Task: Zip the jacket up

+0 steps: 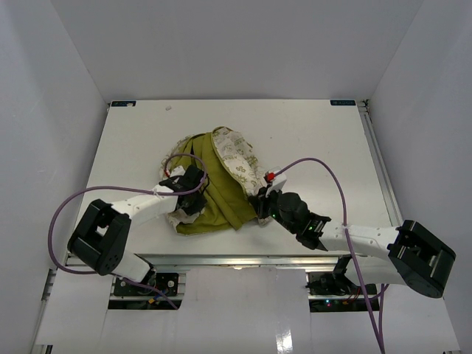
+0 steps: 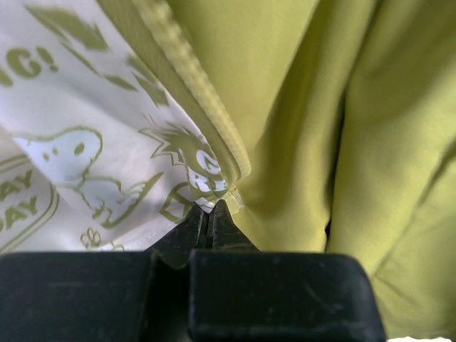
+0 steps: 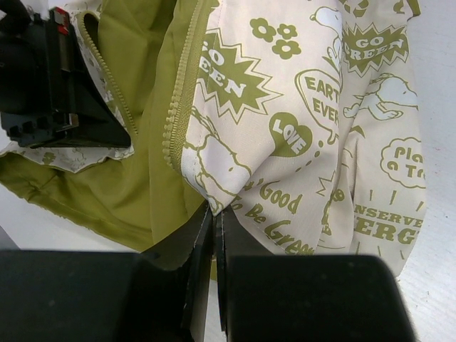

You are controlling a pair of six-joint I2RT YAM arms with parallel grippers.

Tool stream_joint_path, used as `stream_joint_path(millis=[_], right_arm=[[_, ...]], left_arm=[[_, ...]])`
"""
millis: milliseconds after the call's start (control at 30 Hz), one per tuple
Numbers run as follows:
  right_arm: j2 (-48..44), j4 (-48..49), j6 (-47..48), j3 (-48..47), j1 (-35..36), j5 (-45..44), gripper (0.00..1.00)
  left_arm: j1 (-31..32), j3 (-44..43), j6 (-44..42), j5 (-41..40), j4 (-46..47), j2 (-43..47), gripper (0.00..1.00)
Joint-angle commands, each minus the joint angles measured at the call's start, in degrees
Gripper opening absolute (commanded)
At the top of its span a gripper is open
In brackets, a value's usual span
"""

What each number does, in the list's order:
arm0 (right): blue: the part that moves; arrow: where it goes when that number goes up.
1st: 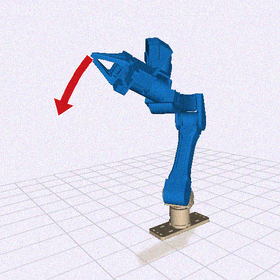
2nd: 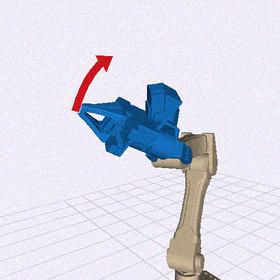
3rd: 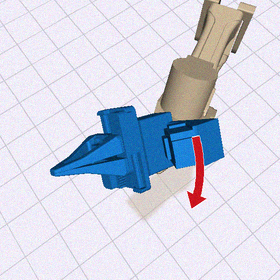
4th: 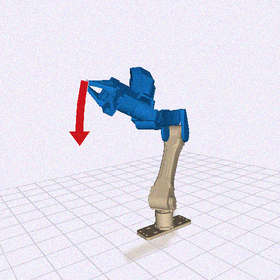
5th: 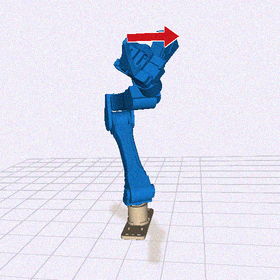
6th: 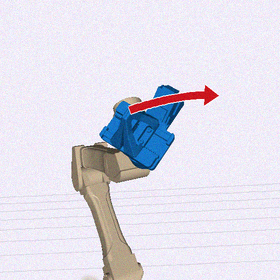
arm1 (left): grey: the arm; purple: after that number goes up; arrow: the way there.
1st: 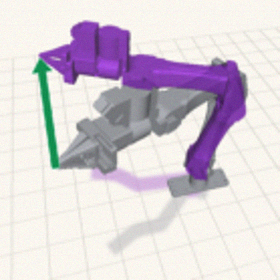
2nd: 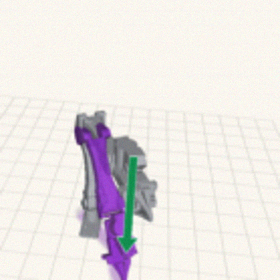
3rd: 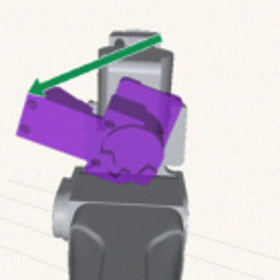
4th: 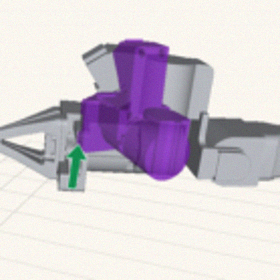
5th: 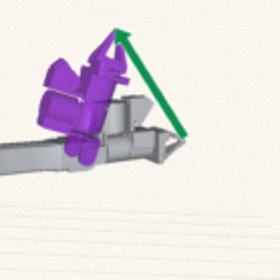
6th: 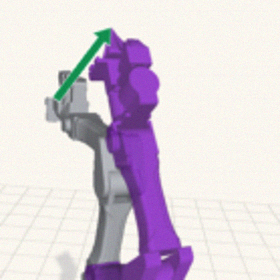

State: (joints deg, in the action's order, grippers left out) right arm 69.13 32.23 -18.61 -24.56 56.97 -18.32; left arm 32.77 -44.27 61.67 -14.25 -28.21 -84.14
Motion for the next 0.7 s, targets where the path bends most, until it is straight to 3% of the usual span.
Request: stream_joint_path(millis=[0,233,433,533,600,633,667], right_arm=[[-0.2,0.7,0.9,-0.8,-0.2,-0.7,0.08],[0.5,0.5,1.0,-1.5,-0.1,-0.2,0.08],[0.6,0.4,1.2,-1.5,-0.2,-0.3,0.08],[0.4,0.5,1.2,-1.4,-0.1,-0.5,0.08],[0.5,0.5,1.2,-1.3,-0.2,-0.6,0.08],[0.5,0.6,1.2,-1.3,-0.2,-0.7,0.08],[0.6,0.7,1.2,-1.3,-0.2,-0.7,0.08]], left_arm=[[-0.2,0.9,-3.9,-5.1,-1.3,7.7,0.00],[-0.6,1.9,-6.5,-5.1,-2.6,12.1,0.06],[-0.6,2.3,-7.8,-4.1,-2.1,11.5,0.00],[-0.6,2.0,-9.2,-3.7,-1.8,11.5,0.17],[-0.6,2.1,-9.6,-3.2,-1.6,11.6,0.20],[-0.6,2.2,-9.8,-2.8,-1.4,11.7,0.16],[-0.6,2.2,-10.4,-2.5,-1.1,11.8,0.04]])
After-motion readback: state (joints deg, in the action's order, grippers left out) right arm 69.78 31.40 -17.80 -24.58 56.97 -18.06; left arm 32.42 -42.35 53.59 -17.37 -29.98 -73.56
